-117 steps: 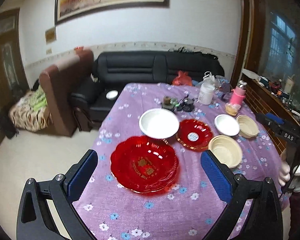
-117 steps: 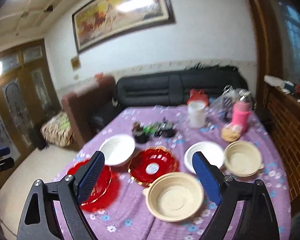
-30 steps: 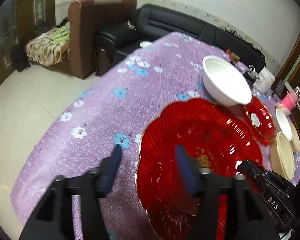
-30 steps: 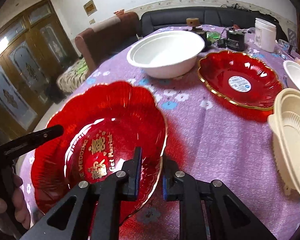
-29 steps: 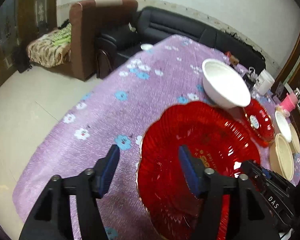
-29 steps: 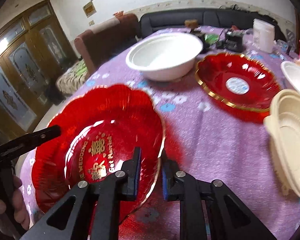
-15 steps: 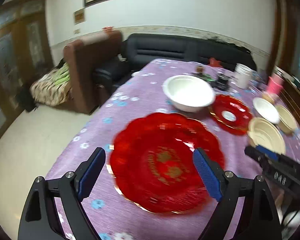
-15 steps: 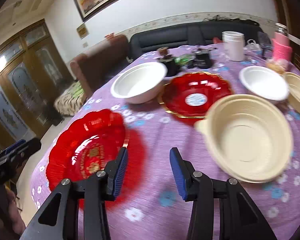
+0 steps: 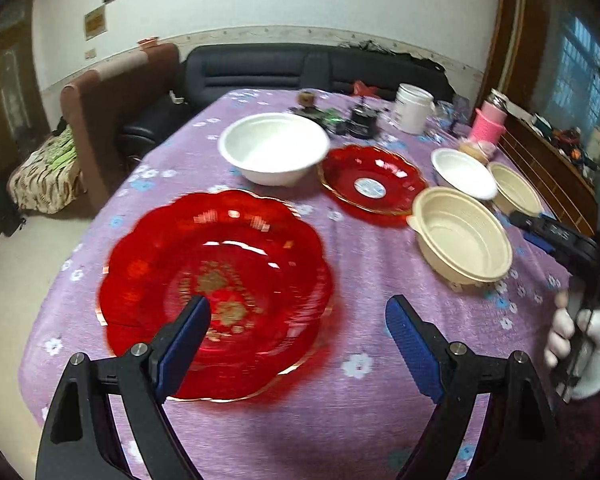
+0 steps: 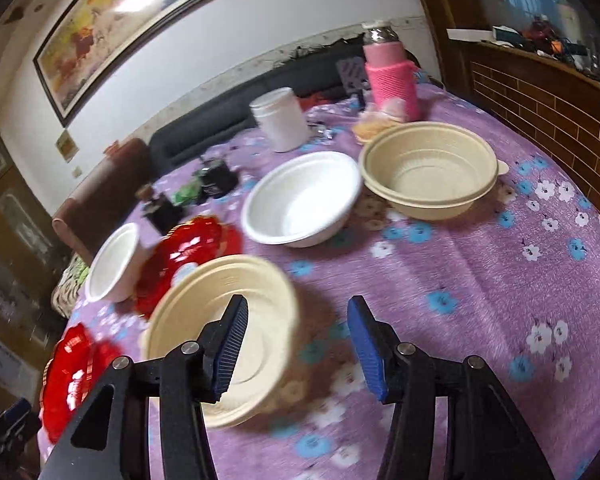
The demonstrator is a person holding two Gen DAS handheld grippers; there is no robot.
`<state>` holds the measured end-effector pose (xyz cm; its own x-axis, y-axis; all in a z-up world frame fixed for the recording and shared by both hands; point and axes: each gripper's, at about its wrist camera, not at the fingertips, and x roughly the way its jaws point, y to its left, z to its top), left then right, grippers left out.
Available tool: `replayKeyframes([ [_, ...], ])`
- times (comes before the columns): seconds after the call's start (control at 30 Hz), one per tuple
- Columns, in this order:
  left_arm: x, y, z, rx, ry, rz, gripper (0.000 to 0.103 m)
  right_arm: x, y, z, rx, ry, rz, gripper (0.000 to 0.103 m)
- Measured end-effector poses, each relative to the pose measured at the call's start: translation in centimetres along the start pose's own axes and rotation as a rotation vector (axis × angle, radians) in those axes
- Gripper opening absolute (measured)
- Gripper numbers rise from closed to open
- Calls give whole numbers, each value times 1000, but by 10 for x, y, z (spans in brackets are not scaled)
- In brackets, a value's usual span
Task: Organize plates and bowls
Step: 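Move both tools to the cream plastic bowl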
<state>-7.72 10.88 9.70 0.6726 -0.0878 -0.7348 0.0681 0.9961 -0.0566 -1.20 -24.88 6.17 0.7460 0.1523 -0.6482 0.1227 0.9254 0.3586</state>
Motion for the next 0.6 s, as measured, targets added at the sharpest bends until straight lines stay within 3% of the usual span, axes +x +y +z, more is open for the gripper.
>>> replayKeyframes([
  [0.27,21,-40,8,35,46,-67,89,36,3,-13,-60,89,48,55],
  [0.47,57,-83,32,48,80,-176,88,44,12,-23,-100,118,22,23],
  [0.6,91,-93,47,-7,170,-225,88,40,8,-26,-91,114,25,19],
])
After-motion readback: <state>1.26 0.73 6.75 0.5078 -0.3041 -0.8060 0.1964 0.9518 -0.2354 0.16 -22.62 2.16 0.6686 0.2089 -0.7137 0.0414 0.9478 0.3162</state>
